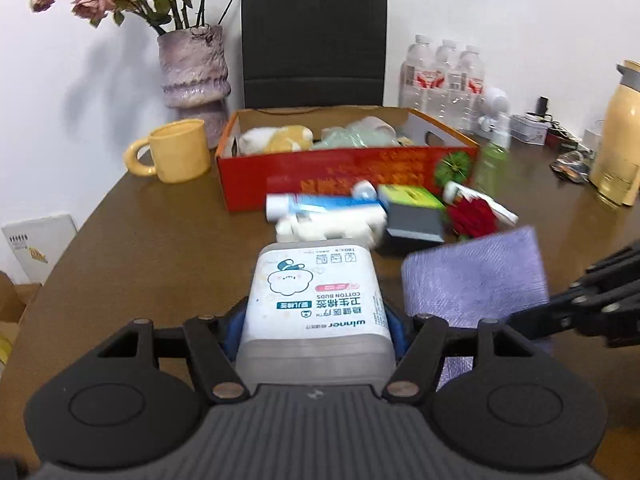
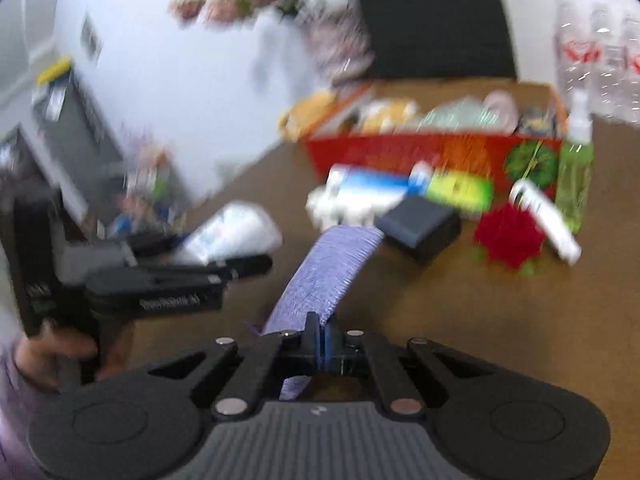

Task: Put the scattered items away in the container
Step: 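Carry the cotton-bud box and purple pouch with both tools toward the box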

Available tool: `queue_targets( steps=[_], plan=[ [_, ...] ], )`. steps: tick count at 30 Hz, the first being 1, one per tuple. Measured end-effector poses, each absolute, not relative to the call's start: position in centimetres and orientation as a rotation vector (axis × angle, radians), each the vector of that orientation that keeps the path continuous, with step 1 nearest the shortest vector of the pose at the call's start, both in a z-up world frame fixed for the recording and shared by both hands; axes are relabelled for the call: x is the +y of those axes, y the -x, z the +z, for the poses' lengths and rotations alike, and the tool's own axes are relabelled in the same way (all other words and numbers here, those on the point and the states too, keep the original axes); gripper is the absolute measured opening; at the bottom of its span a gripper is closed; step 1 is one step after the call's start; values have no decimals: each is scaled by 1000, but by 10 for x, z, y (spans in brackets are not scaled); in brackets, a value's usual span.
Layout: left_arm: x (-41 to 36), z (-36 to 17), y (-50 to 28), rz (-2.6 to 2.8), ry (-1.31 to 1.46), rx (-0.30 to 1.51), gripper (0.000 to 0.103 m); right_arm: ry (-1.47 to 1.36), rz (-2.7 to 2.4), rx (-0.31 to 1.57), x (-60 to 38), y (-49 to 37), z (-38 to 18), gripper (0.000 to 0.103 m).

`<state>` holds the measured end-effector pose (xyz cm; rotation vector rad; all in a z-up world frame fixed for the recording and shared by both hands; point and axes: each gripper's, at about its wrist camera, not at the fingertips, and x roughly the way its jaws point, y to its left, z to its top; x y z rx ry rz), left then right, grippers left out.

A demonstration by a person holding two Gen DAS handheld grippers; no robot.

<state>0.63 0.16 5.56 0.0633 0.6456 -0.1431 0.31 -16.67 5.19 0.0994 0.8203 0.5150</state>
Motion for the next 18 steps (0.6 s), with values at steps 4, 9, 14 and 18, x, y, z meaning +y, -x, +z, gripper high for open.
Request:
queue_targets(
  steps=[4, 9, 14, 18],
  plan=[
    [1, 49, 19, -121, -41, 639, 67, 80, 302, 776, -159, 22, 50, 43],
    [13, 40, 17, -111, 5, 675, 67, -24, 262, 685, -135, 50, 53, 85],
    [11, 37, 13, -105, 1, 664, 67, 64, 115, 682, -103, 29, 25, 55],
    [13, 33, 12, -92, -7, 645, 67, -4, 71, 697, -118, 26, 15, 41]
  ],
)
